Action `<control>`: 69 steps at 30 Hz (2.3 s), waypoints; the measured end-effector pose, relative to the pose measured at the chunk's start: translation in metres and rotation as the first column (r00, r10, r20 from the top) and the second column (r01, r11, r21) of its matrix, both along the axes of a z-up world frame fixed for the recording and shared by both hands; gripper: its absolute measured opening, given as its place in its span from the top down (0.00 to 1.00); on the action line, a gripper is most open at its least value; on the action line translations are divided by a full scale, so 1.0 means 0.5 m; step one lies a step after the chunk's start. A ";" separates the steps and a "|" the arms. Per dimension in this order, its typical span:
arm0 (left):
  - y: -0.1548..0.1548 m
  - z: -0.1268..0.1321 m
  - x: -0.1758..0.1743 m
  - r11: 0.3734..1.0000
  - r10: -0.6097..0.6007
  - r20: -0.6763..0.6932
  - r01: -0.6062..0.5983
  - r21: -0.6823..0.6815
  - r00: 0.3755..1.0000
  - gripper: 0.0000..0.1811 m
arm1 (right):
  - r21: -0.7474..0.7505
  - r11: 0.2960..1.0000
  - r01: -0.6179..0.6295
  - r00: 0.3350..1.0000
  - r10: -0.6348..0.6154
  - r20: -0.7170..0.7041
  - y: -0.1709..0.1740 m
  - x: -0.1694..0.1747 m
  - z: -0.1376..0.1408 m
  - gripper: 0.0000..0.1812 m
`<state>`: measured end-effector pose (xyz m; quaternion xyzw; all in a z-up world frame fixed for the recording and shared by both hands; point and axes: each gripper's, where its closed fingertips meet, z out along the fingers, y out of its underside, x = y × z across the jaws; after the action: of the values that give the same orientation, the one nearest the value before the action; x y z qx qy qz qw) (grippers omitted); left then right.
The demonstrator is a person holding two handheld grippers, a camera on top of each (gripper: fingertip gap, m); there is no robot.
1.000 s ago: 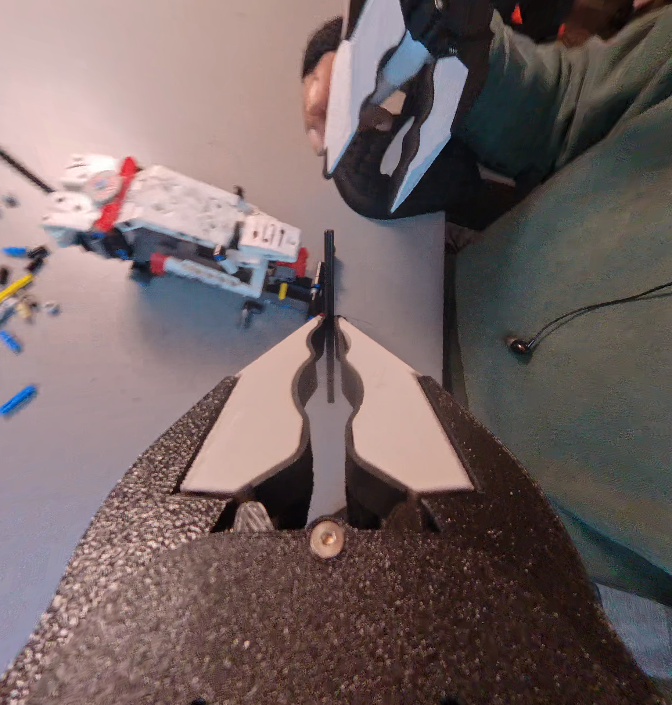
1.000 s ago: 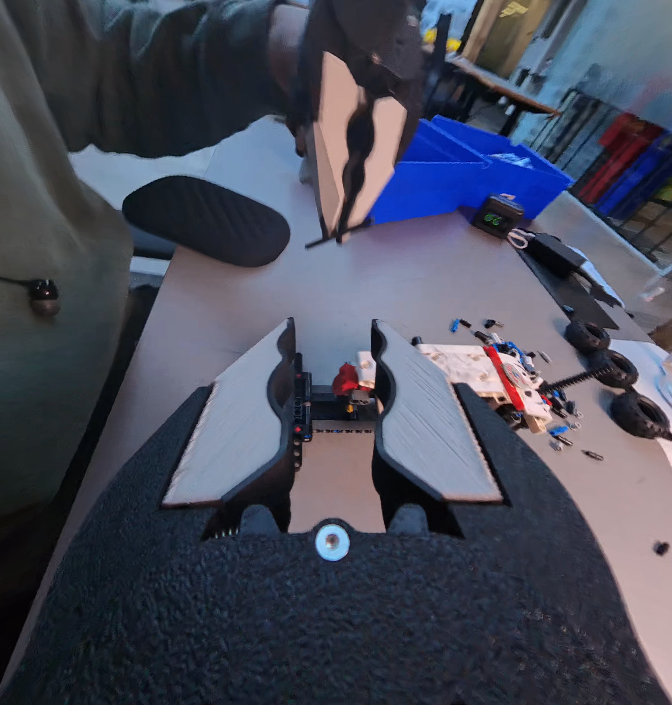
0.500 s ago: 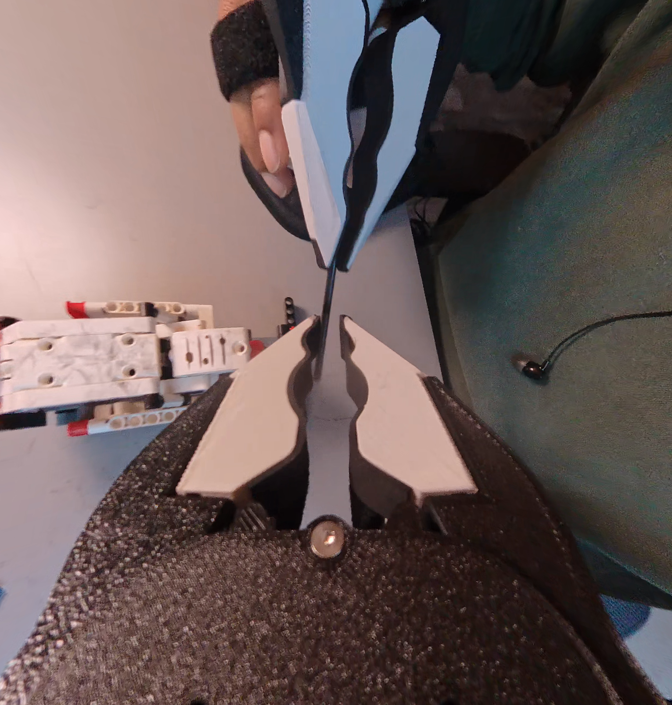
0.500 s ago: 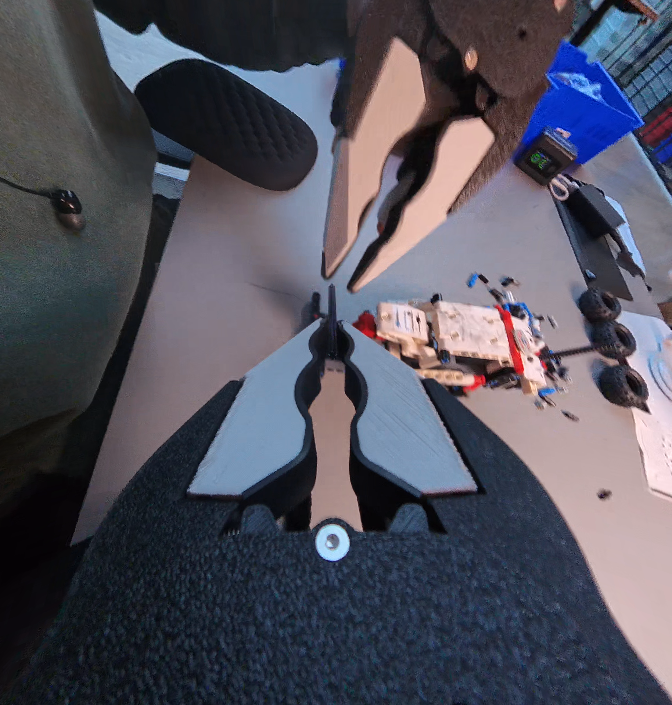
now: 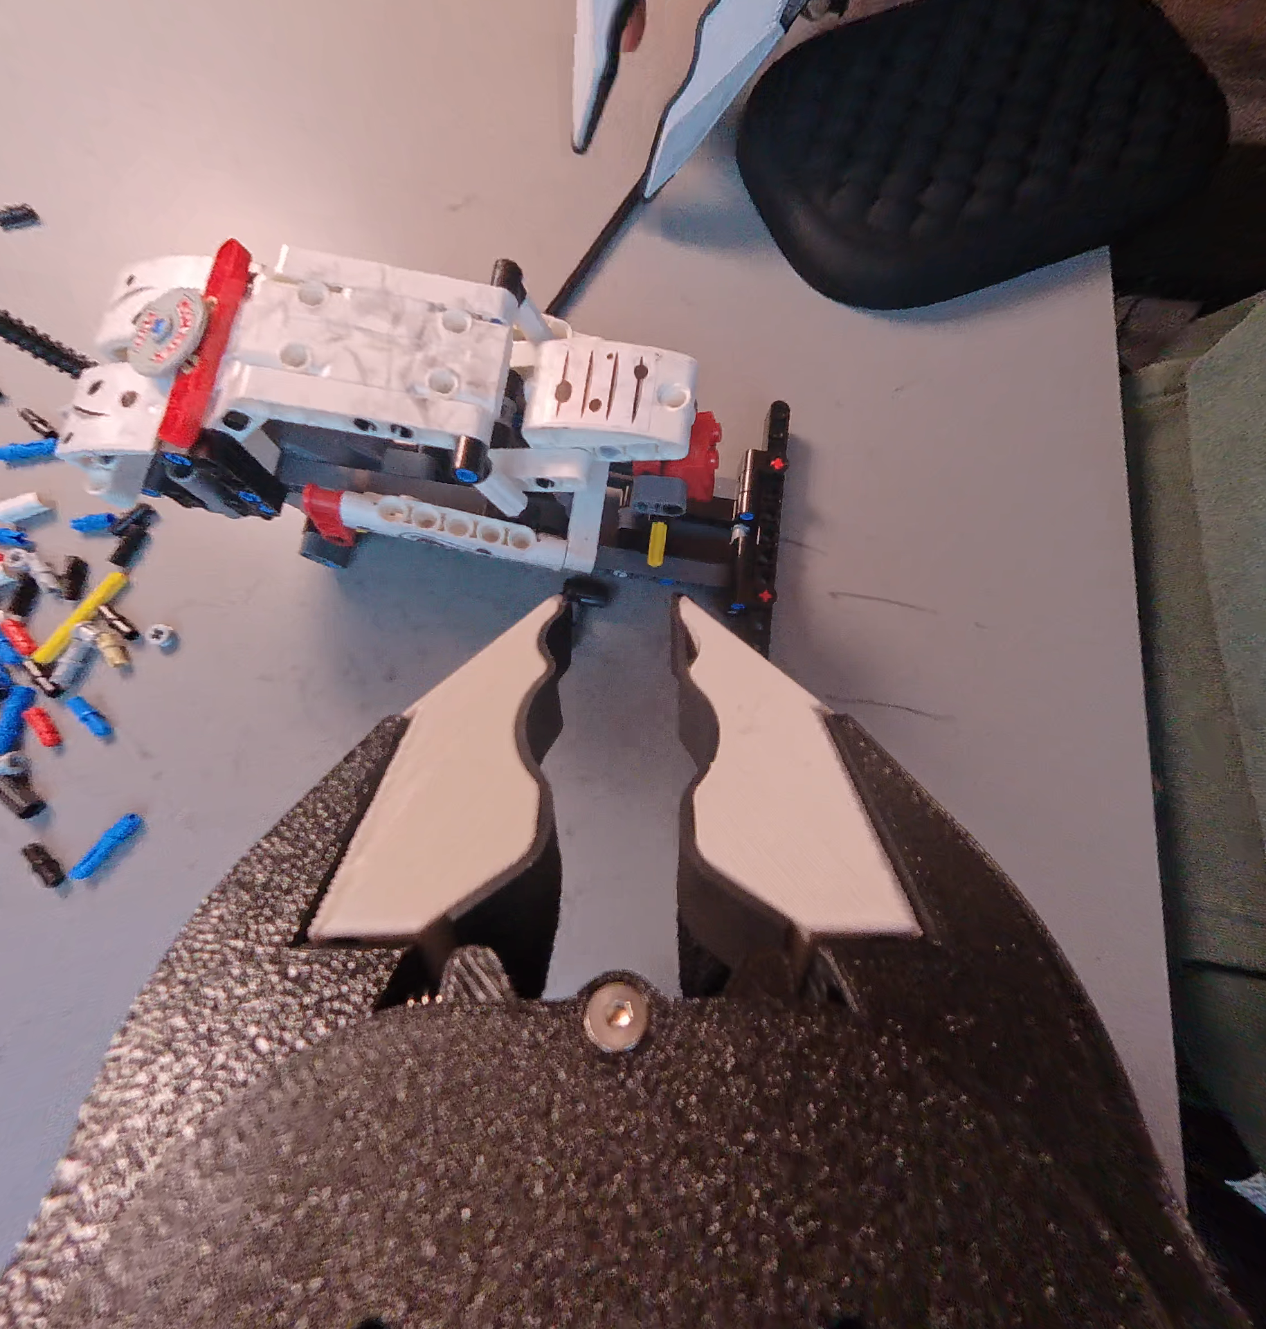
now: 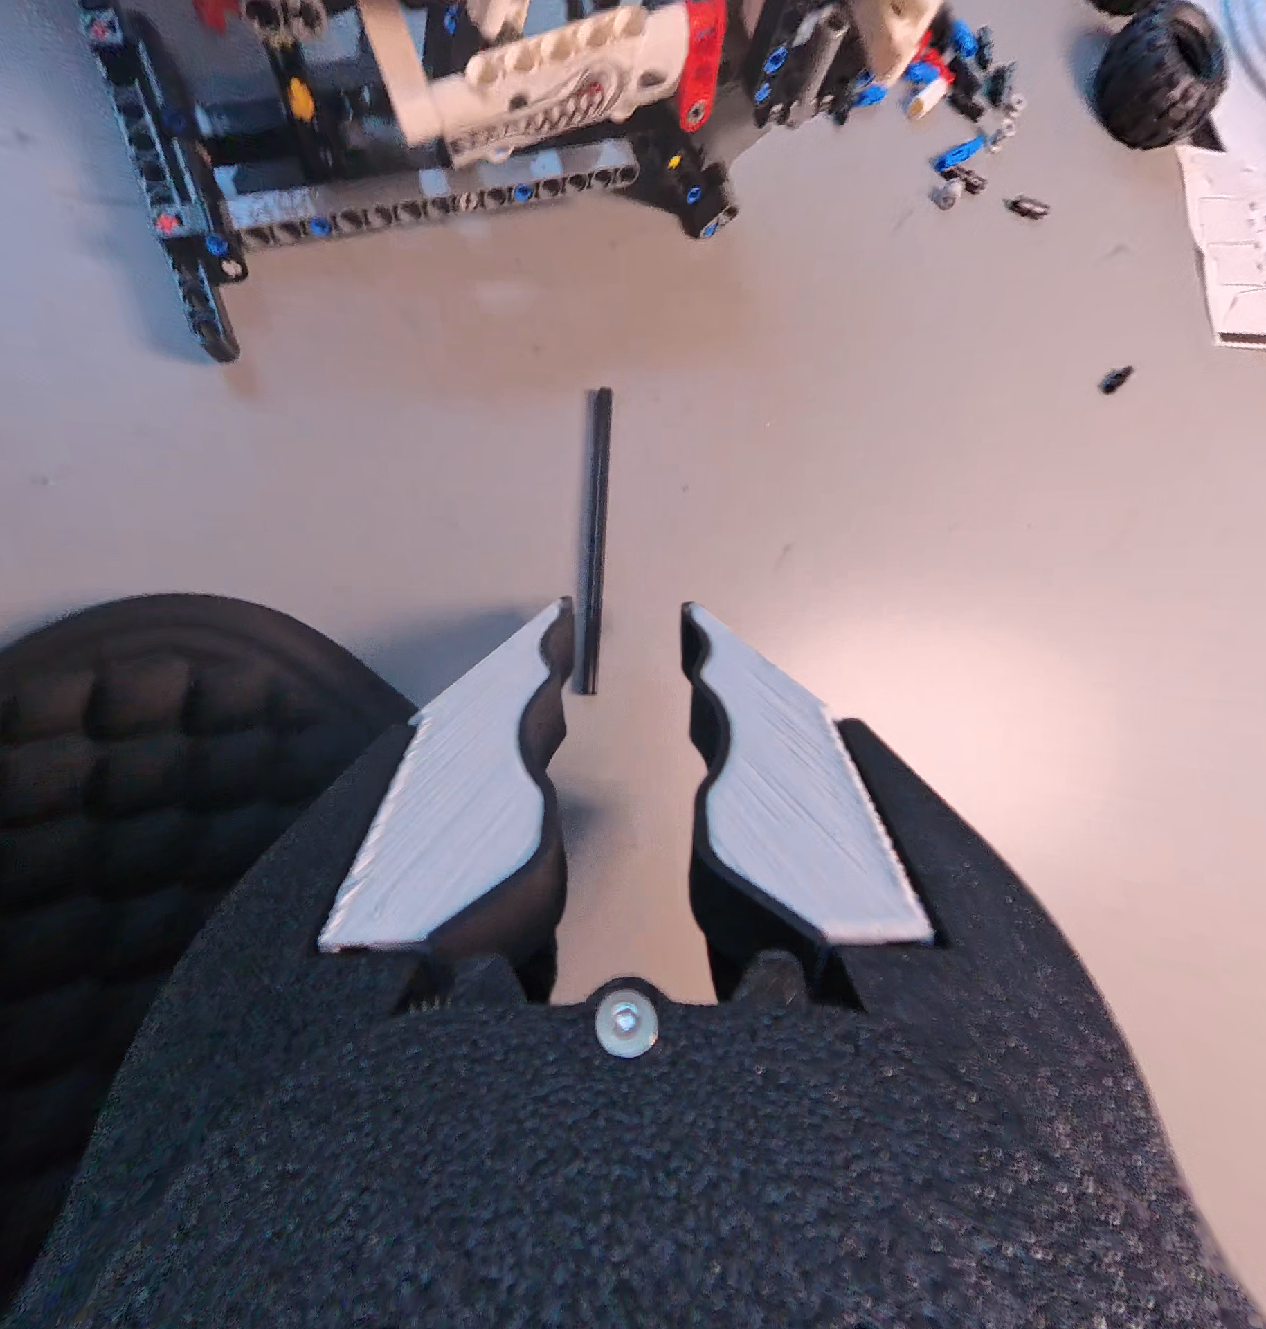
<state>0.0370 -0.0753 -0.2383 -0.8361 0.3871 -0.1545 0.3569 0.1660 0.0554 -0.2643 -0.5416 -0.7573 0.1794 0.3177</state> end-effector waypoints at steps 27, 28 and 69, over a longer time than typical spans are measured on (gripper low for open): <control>0.032 0.034 0.109 0.990 -0.080 0.144 0.061 0.129 0.986 0.94 | -0.215 0.976 0.042 0.981 -0.081 -0.174 -0.189 -0.133 0.068 0.94; 0.030 0.051 0.099 0.981 -0.101 0.109 0.081 0.176 0.989 0.93 | -0.194 0.981 0.018 0.985 -0.051 -0.166 -0.181 -0.128 0.072 0.94; 0.118 0.085 0.137 0.904 -0.164 -0.197 0.227 0.363 0.967 0.63 | -0.100 0.991 -0.090 0.995 0.086 -0.045 -0.140 -0.104 0.129 0.86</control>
<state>0.1056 -0.0161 -0.1958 -0.7169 0.5193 -0.0428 0.4631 0.1139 -0.0144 -0.1997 -0.5192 -0.7638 0.2426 0.2969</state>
